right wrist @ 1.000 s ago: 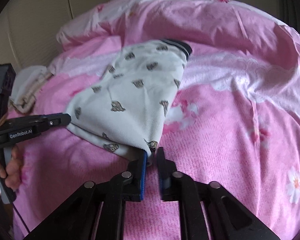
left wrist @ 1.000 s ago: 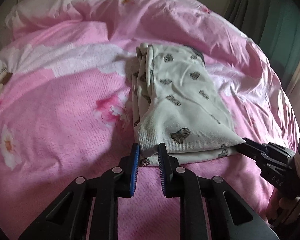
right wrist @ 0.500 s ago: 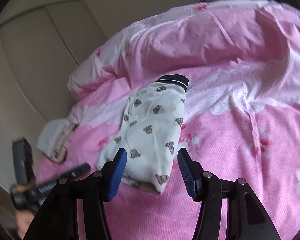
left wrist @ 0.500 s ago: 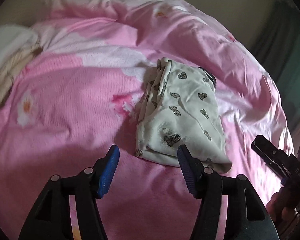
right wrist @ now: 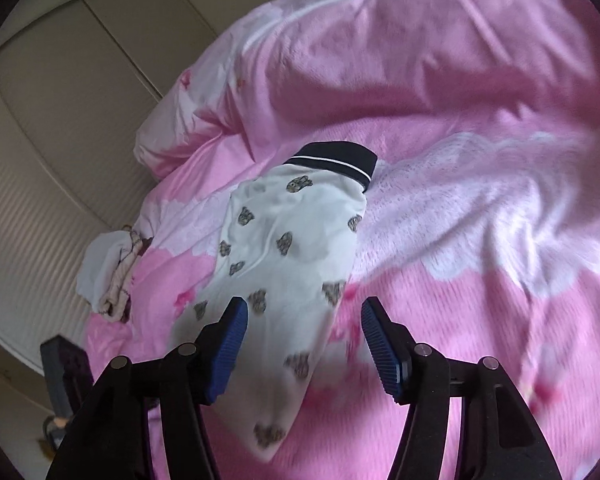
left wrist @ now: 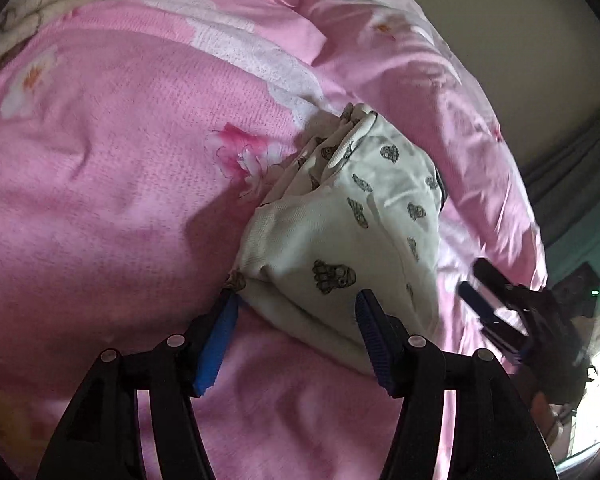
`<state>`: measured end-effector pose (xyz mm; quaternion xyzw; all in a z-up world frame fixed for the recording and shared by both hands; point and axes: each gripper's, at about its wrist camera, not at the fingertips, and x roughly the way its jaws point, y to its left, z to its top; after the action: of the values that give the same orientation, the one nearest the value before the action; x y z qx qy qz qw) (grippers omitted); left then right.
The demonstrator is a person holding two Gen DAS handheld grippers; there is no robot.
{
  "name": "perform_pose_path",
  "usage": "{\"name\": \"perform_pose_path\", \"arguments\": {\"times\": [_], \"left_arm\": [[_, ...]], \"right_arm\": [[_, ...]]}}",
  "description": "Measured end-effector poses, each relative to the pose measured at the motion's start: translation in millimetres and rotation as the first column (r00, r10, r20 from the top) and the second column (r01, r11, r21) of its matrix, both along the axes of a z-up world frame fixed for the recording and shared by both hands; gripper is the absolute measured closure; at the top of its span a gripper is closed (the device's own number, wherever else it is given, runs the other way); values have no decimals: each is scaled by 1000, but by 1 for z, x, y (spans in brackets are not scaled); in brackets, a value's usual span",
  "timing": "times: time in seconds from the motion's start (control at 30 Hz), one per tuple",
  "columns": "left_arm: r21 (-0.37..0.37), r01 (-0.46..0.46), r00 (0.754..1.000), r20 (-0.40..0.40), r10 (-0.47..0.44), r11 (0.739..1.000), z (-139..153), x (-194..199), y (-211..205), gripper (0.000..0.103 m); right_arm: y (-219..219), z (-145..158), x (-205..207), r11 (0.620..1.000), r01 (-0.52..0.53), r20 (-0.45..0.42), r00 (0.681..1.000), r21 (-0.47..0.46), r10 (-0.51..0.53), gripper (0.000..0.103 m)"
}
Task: Fold small clothes
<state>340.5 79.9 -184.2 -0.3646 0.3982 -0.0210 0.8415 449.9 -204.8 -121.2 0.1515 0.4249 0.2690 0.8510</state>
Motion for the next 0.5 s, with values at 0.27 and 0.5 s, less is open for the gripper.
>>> {"name": "perform_pose_path", "arguments": {"times": [0.27, 0.5], "left_arm": [[-138, -21, 999, 43, 27, 990, -10, 7, 6, 43], [-212, -1, 997, 71, 17, 977, -11, 9, 7, 39]], "right_arm": [[1, -27, 65, 997, 5, -89, 996, 75, 1, 43], [23, -38, 90, 989, -91, -93, 990, 115, 102, 42]]}}
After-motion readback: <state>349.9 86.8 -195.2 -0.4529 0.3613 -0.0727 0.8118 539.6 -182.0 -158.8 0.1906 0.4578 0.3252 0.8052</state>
